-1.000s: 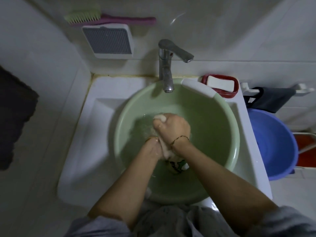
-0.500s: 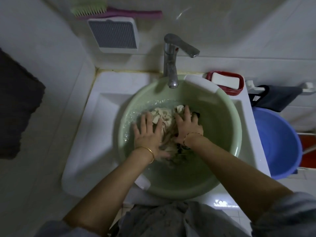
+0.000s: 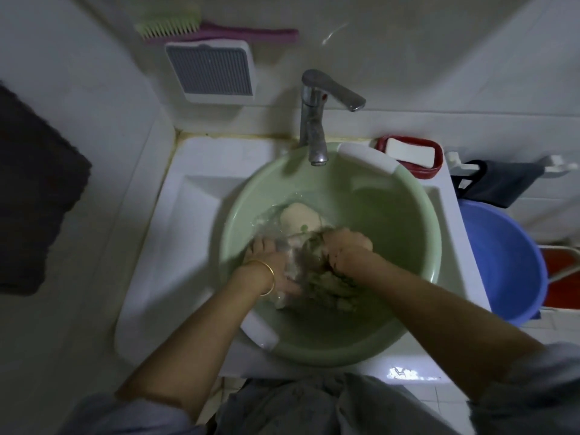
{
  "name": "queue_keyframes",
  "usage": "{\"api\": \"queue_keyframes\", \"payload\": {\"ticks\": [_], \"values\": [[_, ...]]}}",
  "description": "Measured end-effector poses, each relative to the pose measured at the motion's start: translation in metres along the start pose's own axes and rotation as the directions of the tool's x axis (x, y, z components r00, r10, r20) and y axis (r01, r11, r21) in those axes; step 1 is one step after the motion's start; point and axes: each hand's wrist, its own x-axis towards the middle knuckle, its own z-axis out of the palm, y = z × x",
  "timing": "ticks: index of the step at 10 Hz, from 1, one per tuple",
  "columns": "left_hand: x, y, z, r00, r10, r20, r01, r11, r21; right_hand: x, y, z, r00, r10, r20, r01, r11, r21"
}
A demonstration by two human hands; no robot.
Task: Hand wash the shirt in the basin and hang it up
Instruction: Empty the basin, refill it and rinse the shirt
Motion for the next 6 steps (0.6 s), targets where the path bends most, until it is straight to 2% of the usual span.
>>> {"api": "queue_keyframes", "payload": {"ticks": [1,2,3,4,5,6], "values": [[-0.009,-0.009,-0.014,0.987,0.062,-0.146,-0.078,0.990,-0.113,-0.004,0.006,-0.043,0.993,-0.111,0.030,0.104,0.976,0.193],[-0.017,-0.009,-0.016,0.974,0.112,-0.198,-0.143,0.979,-0.148,-0.028,0.009,-0.079,0.991,-0.093,-0.092,0.130,0.800,0.586],[-0.020,-0.004,-0.015,0.944,0.102,-0.313,-0.226,0.892,-0.392,-0.052,0.009,-0.096,0.994,-0.097,-0.056,0.075,0.204,0.976],[-0.029,0.003,-0.023,0.925,-0.066,-0.375,-0.259,0.612,-0.747,-0.064,0.005,-0.099,0.950,-0.308,0.048,-0.117,-0.209,0.971],[-0.031,0.006,-0.027,0.911,-0.137,-0.390,-0.263,0.537,-0.802,-0.065,0.004,-0.092,0.916,-0.400,-0.025,-0.205,-0.520,0.830],[-0.044,0.006,-0.046,0.855,-0.138,-0.500,-0.361,0.534,-0.765,-0.075,0.013,-0.092,0.903,-0.416,-0.106,-0.177,-0.586,0.791]]}}
